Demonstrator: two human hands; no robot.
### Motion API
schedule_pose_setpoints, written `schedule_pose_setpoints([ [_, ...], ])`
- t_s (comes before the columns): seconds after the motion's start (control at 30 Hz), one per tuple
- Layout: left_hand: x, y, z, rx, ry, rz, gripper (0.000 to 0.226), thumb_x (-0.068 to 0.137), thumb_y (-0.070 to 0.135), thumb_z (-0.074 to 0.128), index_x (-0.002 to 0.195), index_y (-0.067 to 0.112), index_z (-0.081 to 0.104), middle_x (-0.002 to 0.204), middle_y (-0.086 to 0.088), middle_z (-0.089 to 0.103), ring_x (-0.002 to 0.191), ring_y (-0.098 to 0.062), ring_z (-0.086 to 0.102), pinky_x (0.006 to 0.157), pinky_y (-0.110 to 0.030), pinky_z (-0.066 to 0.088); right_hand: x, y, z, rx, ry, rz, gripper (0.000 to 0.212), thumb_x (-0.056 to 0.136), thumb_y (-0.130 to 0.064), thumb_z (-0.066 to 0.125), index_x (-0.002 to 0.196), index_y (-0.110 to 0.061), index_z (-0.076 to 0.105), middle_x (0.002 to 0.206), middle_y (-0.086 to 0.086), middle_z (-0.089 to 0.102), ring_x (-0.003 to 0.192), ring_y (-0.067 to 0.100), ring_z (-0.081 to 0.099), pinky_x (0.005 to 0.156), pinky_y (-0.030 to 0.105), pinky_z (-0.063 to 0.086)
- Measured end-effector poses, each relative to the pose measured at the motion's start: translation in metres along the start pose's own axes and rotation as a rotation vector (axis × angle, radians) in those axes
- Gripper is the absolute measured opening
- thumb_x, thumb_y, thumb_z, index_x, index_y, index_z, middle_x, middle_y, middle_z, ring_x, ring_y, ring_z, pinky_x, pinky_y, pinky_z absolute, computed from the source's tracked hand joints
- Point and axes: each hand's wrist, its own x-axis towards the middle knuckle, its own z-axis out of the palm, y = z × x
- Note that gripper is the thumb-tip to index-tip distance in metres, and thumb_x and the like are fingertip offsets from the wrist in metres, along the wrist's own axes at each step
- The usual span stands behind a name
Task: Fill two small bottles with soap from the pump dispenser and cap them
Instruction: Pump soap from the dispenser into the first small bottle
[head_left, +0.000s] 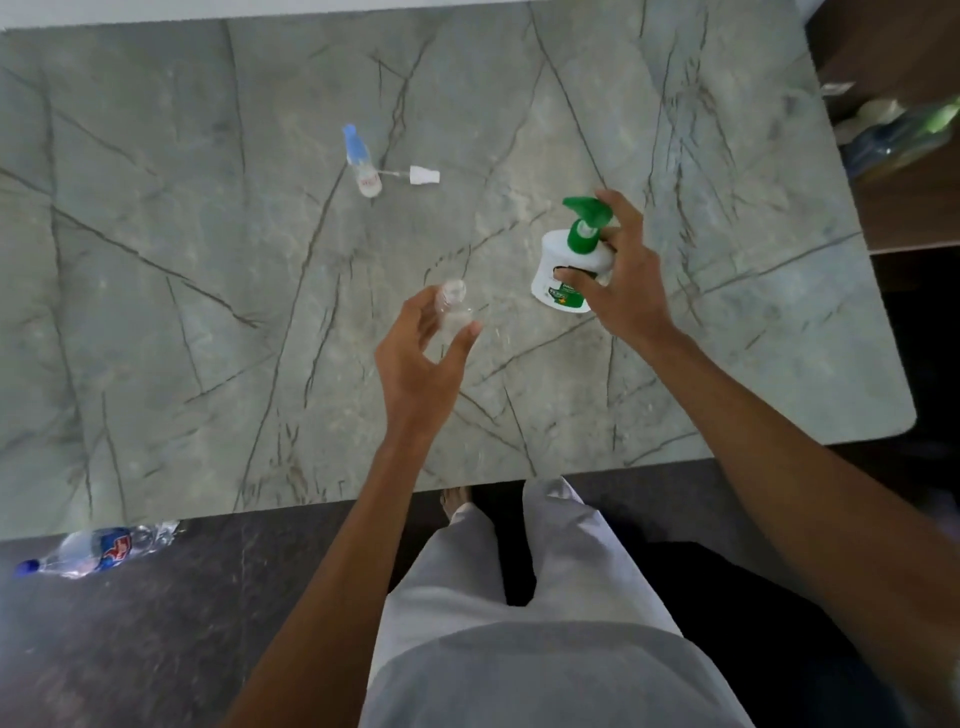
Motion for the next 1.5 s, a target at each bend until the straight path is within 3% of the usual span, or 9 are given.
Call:
schedule_pose_setpoints([
  [0.2, -0.002, -0.036, 0.0, -0.001, 0.009, 0.049, 0.047, 0.085, 0.027, 0.077, 0.126, 0.011, 0.061, 0.112, 0.011, 0.066, 0.105, -0.003, 0.065, 0.094, -0.026, 0.054, -0.037, 0.002, 0.023, -0.05, 0.13, -0.099, 0.085, 0.078, -0.024, 0.078, 0.141, -0.032, 0.022, 0.14, 0.002, 0.05, 0.121, 0.015, 0.055, 0.096, 0.035, 0.05],
  [0.4, 0.008, -0.061, 0.029, -0.041, 0.089, 0.153, 0.048, 0.085, 0.029, 0.076, 0.126, 0.01, 0.061, 0.114, 0.002, 0.068, 0.102, -0.003, 0.064, 0.088, -0.016, 0.051, -0.038, 0.019, 0.03, -0.026, 0.173, -0.271, 0.087, 0.079, -0.015, 0.076, 0.143, -0.022, 0.017, 0.137, 0.009, 0.05, 0.118, 0.022, 0.057, 0.095, 0.044, 0.05],
  [0.67, 0.024, -0.107, 0.063, -0.104, 0.172, 0.46, 0.046, 0.087, 0.035, 0.071, 0.123, 0.009, 0.059, 0.111, 0.005, 0.068, 0.104, -0.011, 0.066, 0.087, -0.025, 0.055, -0.021, 0.049, 0.052, 0.123, 0.311, -0.673, 0.086, 0.078, -0.003, 0.076, 0.142, -0.007, 0.018, 0.133, -0.043, 0.034, 0.096, 0.019, 0.066, 0.067, 0.038, 0.059],
  [0.8, 0.024, -0.118, 0.058, -0.159, 0.242, 0.51, 0.036, 0.089, 0.033, 0.07, 0.116, 0.01, 0.061, 0.101, 0.013, 0.067, 0.097, -0.004, 0.066, 0.081, -0.021, 0.054, -0.019, 0.052, 0.058, 0.22, 0.342, -0.771, 0.082, 0.081, -0.006, 0.076, 0.141, -0.002, 0.02, 0.144, -0.027, 0.024, 0.089, 0.018, 0.066, 0.065, 0.035, 0.058],
  [0.97, 0.029, -0.123, 0.061, -0.175, 0.234, 0.52, 0.033, 0.089, 0.038, 0.07, 0.114, 0.02, 0.06, 0.103, 0.015, 0.067, 0.098, 0.0, 0.065, 0.082, -0.023, 0.054, -0.018, 0.049, 0.057, 0.243, 0.32, -0.77, 0.08, 0.077, 0.002, 0.074, 0.14, -0.008, 0.027, 0.125, -0.04, 0.042, 0.079, 0.016, 0.067, 0.066, 0.031, 0.058],
  [1.1, 0.028, -0.117, 0.061, -0.216, 0.255, 0.518, 0.029, 0.089, 0.034, 0.069, 0.114, 0.024, 0.057, 0.102, 0.017, 0.065, 0.094, 0.009, 0.063, 0.083, -0.022, 0.053, -0.025, 0.04, 0.051, 0.29, 0.26, -0.676, 0.08, 0.077, -0.001, 0.073, 0.14, -0.026, 0.03, 0.098, -0.003, 0.067, 0.079, 0.022, 0.07, 0.066, 0.046, 0.06],
  [1.17, 0.031, -0.111, 0.059, -0.178, 0.254, 0.561, 0.026, 0.092, 0.03, 0.067, 0.114, 0.025, 0.056, 0.105, 0.019, 0.064, 0.095, 0.011, 0.061, 0.083, -0.018, 0.05, -0.031, 0.032, 0.052, 0.267, 0.228, -0.656, 0.081, 0.078, -0.012, 0.078, 0.14, -0.035, 0.03, 0.093, 0.003, 0.068, 0.079, 0.019, 0.07, 0.066, 0.045, 0.06],
  [1.27, 0.044, -0.101, 0.059, -0.135, 0.22, 0.653, 0.023, 0.095, 0.028, 0.061, 0.116, 0.019, 0.055, 0.106, 0.014, 0.066, 0.095, 0.004, 0.063, 0.081, -0.015, 0.047, -0.033, 0.023, 0.053, 0.218, 0.206, -0.619, 0.085, 0.069, -0.037, 0.083, 0.137, -0.045, 0.033, 0.096, -0.011, 0.068, 0.082, 0.009, 0.07, 0.07, 0.034, 0.06],
  [1.5, 0.067, -0.103, 0.055, -0.186, 0.101, 0.817, 0.033, 0.094, 0.04, 0.049, 0.123, 0.026, 0.051, 0.101, 0.008, 0.064, 0.096, -0.016, 0.063, 0.081, -0.028, 0.053, -0.011, 0.017, 0.061, 0.218, 0.174, -0.659, 0.09, 0.06, -0.03, 0.087, 0.133, -0.044, 0.037, 0.09, -0.004, 0.071, 0.083, 0.013, 0.07, 0.07, 0.036, 0.06],
])
